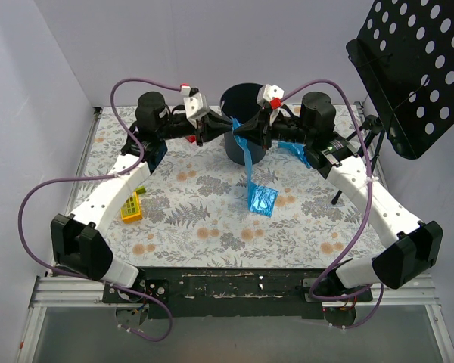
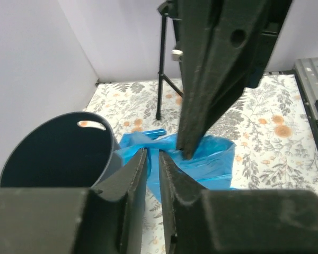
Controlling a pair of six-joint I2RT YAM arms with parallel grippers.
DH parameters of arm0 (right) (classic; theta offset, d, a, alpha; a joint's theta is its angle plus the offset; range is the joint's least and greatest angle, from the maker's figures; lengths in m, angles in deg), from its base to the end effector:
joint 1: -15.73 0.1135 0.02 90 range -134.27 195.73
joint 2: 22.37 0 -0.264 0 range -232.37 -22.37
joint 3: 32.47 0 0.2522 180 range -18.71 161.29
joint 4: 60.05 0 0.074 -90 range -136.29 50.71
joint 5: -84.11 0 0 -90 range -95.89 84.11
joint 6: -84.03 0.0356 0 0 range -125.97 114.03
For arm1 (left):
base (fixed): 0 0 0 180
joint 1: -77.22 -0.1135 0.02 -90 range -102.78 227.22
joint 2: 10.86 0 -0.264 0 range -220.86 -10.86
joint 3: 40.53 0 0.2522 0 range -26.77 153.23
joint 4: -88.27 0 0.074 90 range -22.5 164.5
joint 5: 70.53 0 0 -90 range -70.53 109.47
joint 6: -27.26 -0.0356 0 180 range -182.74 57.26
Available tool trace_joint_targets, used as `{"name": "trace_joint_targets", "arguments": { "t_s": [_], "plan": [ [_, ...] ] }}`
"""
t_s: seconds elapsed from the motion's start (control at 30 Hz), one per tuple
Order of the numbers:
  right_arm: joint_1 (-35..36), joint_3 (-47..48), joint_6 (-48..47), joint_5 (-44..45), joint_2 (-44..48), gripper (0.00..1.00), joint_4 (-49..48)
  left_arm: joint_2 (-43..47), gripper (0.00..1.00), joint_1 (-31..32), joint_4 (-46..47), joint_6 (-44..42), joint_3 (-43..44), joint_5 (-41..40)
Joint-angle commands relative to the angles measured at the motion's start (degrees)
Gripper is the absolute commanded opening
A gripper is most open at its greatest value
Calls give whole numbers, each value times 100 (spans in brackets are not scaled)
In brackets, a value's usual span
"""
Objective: Put the trash bags into the trash bin
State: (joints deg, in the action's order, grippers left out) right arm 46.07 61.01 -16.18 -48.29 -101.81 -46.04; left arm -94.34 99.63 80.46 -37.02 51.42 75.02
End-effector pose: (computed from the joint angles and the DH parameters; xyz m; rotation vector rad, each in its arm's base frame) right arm 0.2611 0.1806 0.4343 -1.0836 1.2255 0.8491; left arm 0.2972 -0.1543 0.4140 0.7778 1.5674 -1.3797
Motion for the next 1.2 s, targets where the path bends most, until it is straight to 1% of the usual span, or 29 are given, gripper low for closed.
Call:
{"name": "trace_joint_targets", "arguments": {
  "t_s": [0.0,0.03,0.13,0.27,0.3,0.37,0.5,0.57,0.7,0.73,0.77,0.8,0.9,0.97,1.07,1.13,1.17],
  "plan": [
    [-3,175,55,108,78,1,-183,-10,4,289,-339,-312,100,176],
    [-3,166,38,169,86,1,-192,25,0,325,-428,-330,65,115],
    [-3,149,-6,467,139,1,-175,296,0,351,-560,-269,-172,-140],
    [-99,17,46,1108,244,1,-244,736,0,351,-1253,-549,-471,-404],
    [-125,-18,98,1302,253,1,-271,859,0,351,-1350,-576,-559,-431],
    [-213,-45,195,1418,219,1,-315,1035,0,351,-1439,-533,-743,-536],
    [-293,104,274,874,26,1,-298,1159,0,351,-1185,-155,-1016,-624],
    [-293,227,371,593,-80,1,-298,1124,0,351,-1062,-32,-1008,-624],
    [-293,421,311,364,-186,1,-289,1088,0,351,-982,179,-885,-598],
    [-293,447,232,302,-221,1,-289,1080,3,351,-1061,188,-798,-615],
    [-293,491,161,249,-221,1,-306,1062,12,343,-1140,258,-701,-624],
    [-293,544,91,179,-247,1,-341,1045,17,325,-1245,302,-578,-642],
    [-284,807,-77,-93,-414,1,-377,1001,23,238,-1316,565,-244,-598],
    [-275,966,-129,-129,-502,1,-394,931,25,193,-1360,706,-42,-467],
    [-249,1036,-173,-85,-572,1,-526,790,32,193,-1326,786,91,-369],
    [-240,1106,-147,-102,-643,1,-561,746,39,202,-1054,795,-40,-631],
    [-231,1133,-147,-94,-660,1,-553,781,39,202,-887,838,-145,-859]
  ]
}}
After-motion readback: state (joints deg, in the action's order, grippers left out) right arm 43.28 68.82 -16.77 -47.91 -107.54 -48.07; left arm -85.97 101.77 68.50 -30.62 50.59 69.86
